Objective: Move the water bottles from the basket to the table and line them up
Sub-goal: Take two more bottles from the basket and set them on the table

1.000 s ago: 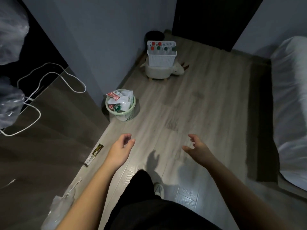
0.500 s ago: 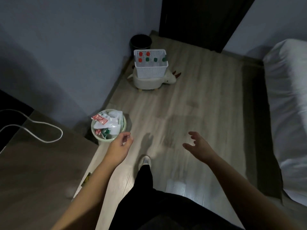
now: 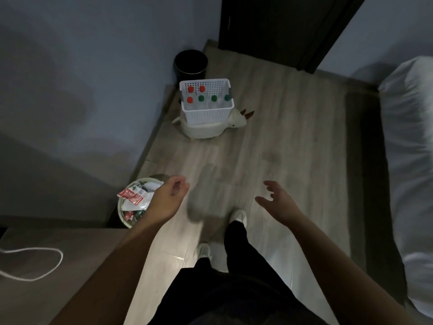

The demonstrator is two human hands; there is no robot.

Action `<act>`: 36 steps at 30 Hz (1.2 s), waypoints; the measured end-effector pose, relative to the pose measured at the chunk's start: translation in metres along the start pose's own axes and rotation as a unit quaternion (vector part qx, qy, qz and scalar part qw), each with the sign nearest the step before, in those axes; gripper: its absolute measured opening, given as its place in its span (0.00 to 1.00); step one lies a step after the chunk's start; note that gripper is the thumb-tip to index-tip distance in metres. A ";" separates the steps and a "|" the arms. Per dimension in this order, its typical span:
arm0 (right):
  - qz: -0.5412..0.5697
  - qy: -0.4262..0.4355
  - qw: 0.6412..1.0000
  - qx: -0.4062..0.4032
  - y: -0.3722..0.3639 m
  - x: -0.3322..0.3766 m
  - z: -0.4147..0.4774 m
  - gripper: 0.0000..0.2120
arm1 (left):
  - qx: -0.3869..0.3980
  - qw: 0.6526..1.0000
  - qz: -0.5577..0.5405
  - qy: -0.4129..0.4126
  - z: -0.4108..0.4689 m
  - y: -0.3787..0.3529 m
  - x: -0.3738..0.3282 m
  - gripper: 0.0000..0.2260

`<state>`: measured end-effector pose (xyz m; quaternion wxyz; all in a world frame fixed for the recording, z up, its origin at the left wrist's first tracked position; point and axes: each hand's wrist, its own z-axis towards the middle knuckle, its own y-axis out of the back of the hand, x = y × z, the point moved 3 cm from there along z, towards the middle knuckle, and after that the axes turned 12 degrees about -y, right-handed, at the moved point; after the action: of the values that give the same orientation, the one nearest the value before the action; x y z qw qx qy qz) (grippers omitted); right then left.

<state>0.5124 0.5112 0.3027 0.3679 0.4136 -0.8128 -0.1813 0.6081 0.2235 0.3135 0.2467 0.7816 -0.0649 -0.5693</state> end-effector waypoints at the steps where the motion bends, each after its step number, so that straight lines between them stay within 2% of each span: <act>1: -0.001 0.001 1.000 0.005 0.005 0.007 0.014 0.31 | -0.008 1.000 -0.005 0.005 0.012 -0.003 -0.001 0.13; 9: -0.038 0.024 0.997 0.055 0.063 0.074 0.136 0.31 | -0.070 0.995 -0.015 0.066 0.110 -0.024 -0.027 0.12; 13: -0.083 0.058 0.992 0.078 0.091 0.120 0.190 0.31 | -0.123 0.990 -0.021 0.067 0.156 -0.029 -0.041 0.10; 19: -0.126 0.095 0.984 0.088 0.104 0.188 0.251 0.31 | -0.146 0.986 -0.020 0.080 0.225 -0.021 -0.042 0.08; 25: -0.136 0.102 0.981 0.089 0.093 0.256 0.321 0.32 | -0.129 0.987 -0.014 0.092 0.322 0.000 -0.023 0.11; 30: -0.125 0.091 0.985 0.080 0.068 0.318 0.384 0.32 | -0.053 0.993 0.002 0.105 0.413 0.018 0.006 0.13; 36: -0.087 0.100 0.988 0.084 0.009 0.359 0.476 0.28 | 0.001 0.996 0.041 0.077 0.525 0.013 0.065 0.15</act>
<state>0.0128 0.2231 0.1534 0.3941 0.5282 -0.7453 -0.1009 0.1489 0.0239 0.1429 0.2737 0.8197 -0.0786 -0.4970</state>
